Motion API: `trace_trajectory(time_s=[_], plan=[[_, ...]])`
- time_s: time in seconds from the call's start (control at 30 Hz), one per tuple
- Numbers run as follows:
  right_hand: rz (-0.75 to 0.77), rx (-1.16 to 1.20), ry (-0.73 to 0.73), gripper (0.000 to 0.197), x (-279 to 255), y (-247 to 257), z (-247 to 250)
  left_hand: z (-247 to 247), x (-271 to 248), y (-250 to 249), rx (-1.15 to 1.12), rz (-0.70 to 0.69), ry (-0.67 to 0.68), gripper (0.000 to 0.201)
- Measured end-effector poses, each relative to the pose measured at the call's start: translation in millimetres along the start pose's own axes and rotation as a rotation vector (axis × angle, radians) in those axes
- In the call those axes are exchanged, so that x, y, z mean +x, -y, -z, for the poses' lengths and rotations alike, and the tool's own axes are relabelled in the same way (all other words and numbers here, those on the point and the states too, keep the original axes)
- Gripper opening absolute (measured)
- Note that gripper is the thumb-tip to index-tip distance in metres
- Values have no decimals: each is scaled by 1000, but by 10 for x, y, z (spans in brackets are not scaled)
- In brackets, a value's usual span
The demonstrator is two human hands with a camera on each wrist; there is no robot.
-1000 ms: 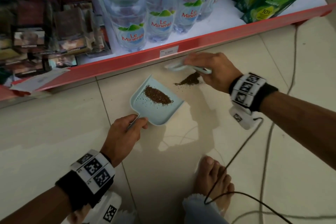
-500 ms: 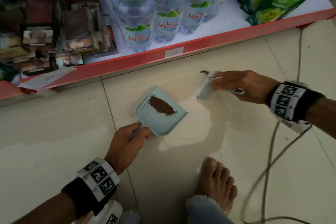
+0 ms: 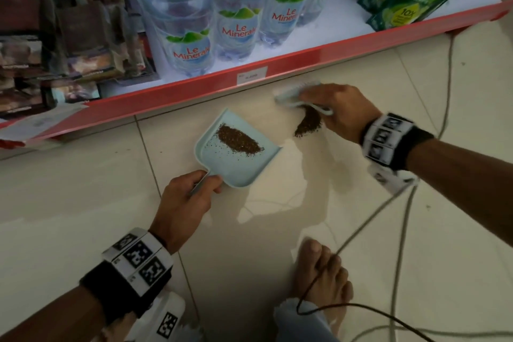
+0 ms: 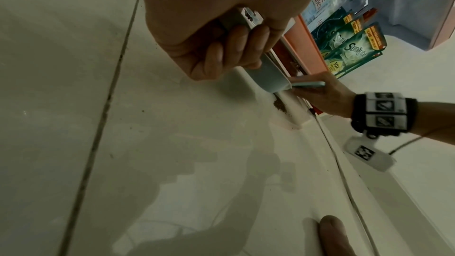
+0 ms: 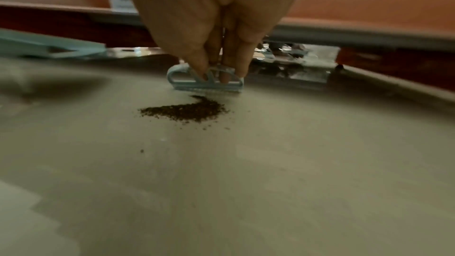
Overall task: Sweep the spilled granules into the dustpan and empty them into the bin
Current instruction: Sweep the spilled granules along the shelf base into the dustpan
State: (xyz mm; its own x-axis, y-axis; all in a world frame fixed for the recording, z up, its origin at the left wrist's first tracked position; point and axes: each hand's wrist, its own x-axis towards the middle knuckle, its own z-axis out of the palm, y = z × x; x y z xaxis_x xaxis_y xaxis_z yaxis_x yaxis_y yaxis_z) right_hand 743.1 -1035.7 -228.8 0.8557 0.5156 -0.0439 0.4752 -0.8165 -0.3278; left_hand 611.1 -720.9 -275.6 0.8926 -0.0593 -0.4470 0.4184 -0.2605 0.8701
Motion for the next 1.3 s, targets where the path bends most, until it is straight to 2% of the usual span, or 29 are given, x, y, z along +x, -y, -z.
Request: trace_trajectory(time_s=[0.07, 0.17, 0.27, 0.37, 0.43, 0.53, 0.57, 0.63, 0.73, 0.83, 0.9, 1.0, 1.07, 1.13, 1.23, 1.3], plan=[[34, -54, 29, 42, -205, -110, 81, 4, 2, -1, -24, 17, -2, 34], [2, -52, -95, 44, -309, -204, 146, 8, 8, -2, -29, 25, 5, 35], [-42, 5, -203, 41, -64, -124, 95, -7, 23, -11, -25, 21, 24, 37], [-55, 17, -214, 39, 257, 42, -82, -33, 50, -36, -28, 19, 45, 38], [-95, 29, -180, 45, 385, 156, -185, -51, 60, -49, -22, 19, 46, 38], [-112, 48, -26, 59, 344, 183, -195, -62, 55, -64, -14, 23, 46, 38], [-74, 38, 28, 59, 272, 159, -163, -56, 53, -69, -12, 24, 44, 39], [26, 31, 61, 44, 93, 98, -51, -37, 44, -80, -9, 28, 36, 40], [79, 62, -92, 33, -84, -36, 61, -7, 30, -75, -24, 41, 23, 36], [-56, 25, -198, 41, 4, -41, -32, -8, 37, -72, -29, 60, 15, 32], [-133, 9, -178, 41, 202, 57, -147, -23, 40, -82, -29, 63, 21, 32], [-179, 67, -145, 28, 506, 236, -293, -46, 48, -84, -35, 45, 33, 32], [-112, 108, -15, 47, 591, 356, -300, -51, 44, -66, -40, 30, 27, 32], [22, 110, 114, 60, 527, 394, -232, -42, 36, -54, -39, 29, 17, 32], [134, 56, 226, 51, 268, 251, -36, -19, 19, -62, -47, 27, 22, 32], [161, 62, 177, 40, 61, 87, 89, 1, 14, -65, -50, 34, 26, 33]])
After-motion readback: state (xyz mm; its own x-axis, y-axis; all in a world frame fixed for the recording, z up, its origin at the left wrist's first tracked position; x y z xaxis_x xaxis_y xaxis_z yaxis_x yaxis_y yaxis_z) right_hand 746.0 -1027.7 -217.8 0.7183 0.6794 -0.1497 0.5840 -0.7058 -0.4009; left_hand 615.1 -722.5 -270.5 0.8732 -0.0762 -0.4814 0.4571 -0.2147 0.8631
